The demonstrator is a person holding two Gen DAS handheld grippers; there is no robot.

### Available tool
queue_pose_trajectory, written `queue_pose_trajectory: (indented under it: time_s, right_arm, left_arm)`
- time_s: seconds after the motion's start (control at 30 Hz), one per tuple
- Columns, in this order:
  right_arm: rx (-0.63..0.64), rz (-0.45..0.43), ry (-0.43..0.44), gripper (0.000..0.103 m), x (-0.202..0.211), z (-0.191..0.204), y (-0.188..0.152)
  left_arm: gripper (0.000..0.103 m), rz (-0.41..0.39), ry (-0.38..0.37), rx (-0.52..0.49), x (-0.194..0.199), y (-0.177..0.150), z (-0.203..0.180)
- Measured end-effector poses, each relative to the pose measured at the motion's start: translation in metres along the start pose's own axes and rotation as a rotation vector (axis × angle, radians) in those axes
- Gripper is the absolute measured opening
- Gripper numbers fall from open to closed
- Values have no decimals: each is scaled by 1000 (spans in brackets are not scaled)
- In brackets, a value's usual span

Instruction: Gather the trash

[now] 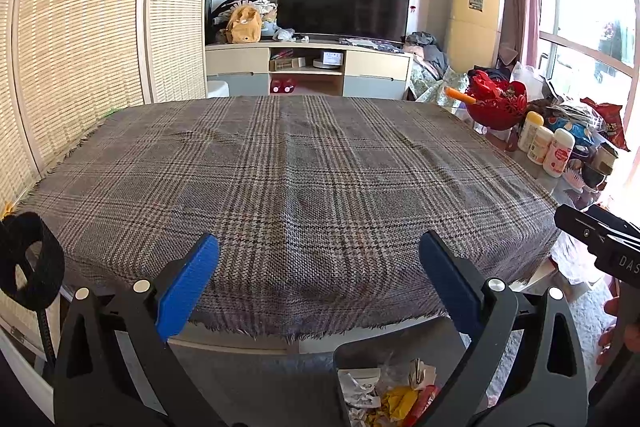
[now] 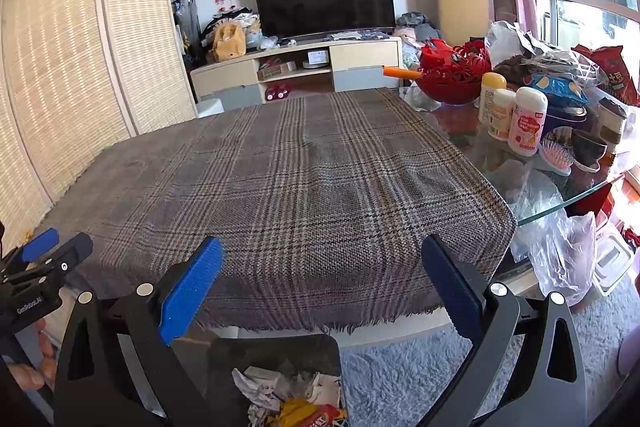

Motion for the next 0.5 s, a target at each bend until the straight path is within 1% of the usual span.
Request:
queue_pose_trajectory:
  time_s: [0.5]
  right_arm:
    - [0,-2,-5,100,2,2,4]
  left_arm:
    - [95,3,-1,4,0,0,-1]
Point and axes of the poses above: each gripper's, at about its wrist camera, not at the fingertips, and x roughly against the way its jaws point, z to its left, y to its top, the point moved 2 cm from there along -x, roughly the way its jaws point, and after that the axes turned 15 degrees about -z, right-handed, at the moved point
